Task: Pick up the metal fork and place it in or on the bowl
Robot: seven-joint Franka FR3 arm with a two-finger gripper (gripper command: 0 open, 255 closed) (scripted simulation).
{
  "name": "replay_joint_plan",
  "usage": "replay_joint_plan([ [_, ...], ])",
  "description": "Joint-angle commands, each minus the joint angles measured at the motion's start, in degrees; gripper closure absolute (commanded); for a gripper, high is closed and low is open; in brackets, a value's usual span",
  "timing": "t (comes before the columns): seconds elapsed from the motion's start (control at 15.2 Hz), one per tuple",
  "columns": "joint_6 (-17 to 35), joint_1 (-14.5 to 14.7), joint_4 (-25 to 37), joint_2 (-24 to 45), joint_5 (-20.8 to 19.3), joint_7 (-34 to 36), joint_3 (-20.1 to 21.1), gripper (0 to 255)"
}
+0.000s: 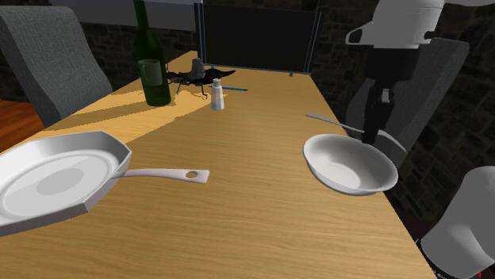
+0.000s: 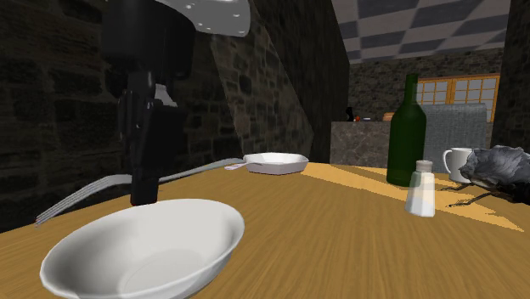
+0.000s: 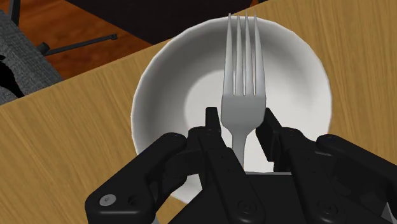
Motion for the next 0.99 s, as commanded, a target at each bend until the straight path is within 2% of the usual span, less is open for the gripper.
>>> replay_joint_plan([
  [0.0,0.76,0.14,-2.24,-1.44,0.17,-0.22,-0.05,255],
  [0.46,5.61,0.33,-8.37,-2.72,0.65,-0.83,0.51,255],
  [0.92,5.61,0.33,-8.37,-2.72,0.65,-0.83,0.51,255],
])
